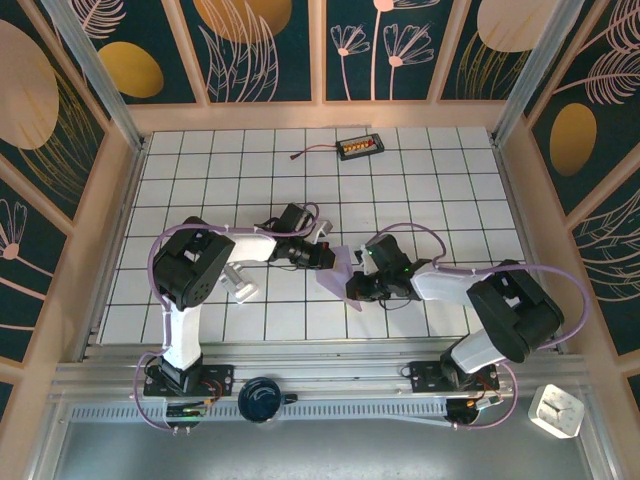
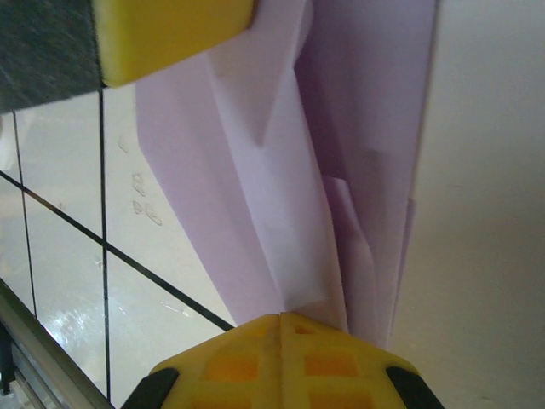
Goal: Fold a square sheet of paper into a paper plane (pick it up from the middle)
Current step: Fourth fold the wing at the center of the table.
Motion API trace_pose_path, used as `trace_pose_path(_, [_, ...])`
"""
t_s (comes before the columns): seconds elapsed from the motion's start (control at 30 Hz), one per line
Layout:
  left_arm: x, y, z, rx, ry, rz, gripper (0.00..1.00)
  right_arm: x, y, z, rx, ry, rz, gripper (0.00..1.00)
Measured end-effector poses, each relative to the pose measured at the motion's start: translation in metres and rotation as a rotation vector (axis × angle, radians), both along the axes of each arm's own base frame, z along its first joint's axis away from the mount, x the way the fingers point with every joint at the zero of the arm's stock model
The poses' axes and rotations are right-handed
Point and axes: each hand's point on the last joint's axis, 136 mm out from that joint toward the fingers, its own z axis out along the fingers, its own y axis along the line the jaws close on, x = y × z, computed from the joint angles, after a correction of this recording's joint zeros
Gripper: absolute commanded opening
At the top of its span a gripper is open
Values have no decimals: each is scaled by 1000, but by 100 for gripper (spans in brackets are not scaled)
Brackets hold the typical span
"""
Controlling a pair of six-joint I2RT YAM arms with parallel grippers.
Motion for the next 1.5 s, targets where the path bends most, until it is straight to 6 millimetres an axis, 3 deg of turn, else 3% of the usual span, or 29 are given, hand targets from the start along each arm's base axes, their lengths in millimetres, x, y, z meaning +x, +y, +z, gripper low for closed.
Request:
trace_pose_path(0.5, [-1, 0, 0, 0, 1, -3, 5, -4, -4, -2, 27, -29, -6, 0])
trace_pose_path(1.5, [-9, -4, -2, -8, 33, -29, 4, -48, -21, -4, 62, 40, -91, 0])
